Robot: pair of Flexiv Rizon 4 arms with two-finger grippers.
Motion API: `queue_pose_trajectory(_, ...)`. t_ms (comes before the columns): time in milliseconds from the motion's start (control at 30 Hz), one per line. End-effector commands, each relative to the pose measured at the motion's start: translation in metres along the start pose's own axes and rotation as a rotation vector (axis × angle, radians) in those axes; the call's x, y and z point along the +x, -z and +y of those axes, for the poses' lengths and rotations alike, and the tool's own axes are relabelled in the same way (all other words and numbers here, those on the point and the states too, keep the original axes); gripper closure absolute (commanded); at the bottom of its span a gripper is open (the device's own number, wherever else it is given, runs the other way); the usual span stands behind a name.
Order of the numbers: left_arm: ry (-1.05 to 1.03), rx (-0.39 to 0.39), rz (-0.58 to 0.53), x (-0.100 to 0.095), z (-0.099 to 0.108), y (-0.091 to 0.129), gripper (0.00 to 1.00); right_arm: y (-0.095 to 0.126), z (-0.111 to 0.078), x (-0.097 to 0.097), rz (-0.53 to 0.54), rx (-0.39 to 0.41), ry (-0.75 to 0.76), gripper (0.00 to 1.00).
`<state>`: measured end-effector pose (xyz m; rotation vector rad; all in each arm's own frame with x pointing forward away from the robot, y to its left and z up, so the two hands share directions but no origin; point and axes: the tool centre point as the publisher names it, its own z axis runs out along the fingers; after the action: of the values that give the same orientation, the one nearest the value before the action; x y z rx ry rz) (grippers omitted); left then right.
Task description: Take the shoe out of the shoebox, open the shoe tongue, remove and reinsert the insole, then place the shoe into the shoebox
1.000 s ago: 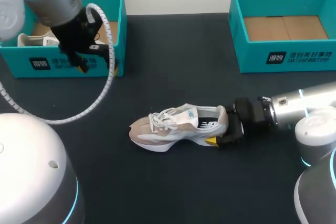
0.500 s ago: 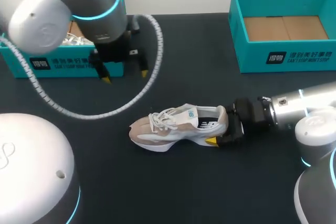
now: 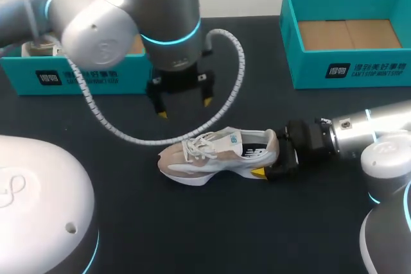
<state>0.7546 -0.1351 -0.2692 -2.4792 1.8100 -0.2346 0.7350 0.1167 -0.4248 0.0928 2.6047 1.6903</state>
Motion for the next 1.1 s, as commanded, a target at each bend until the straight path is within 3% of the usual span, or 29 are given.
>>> queue_pose_trajectory(33,0.01,-0.021,-0.052,0.021,0.005,-0.016,0.0,-0.002,-0.001,-0.001,-0.002,0.004,-0.001,1.0)
queue_pose_trajectory(233,-0.009,-0.031,-0.044,0.037,0.021,-0.021,0.0,-0.002,-0.001,-0.001,-0.002,0.004,-0.001,1.0)
queue_pose_trajectory(333,-0.201,-0.049,-0.009,0.034,0.036,-0.012,0.0,-0.002,-0.001,-0.001,-0.002,0.004,-0.001,1.0)
queue_pose_trajectory(767,-0.201,-0.049,-0.009,0.034,0.036,-0.012,0.0,-0.002,-0.001,-0.001,-0.002,0.004,-0.001,1.0)
queue_pose_trajectory(800,-0.226,-0.078,-0.014,0.035,0.037,-0.012,0.0,-0.002,-0.001,-0.001,-0.002,0.004,-0.001,1.0)
queue_pose_trajectory(1100,-0.354,-0.089,-0.062,0.054,0.071,-0.032,0.0,-0.002,-0.001,-0.001,-0.002,0.004,-0.001,1.0)
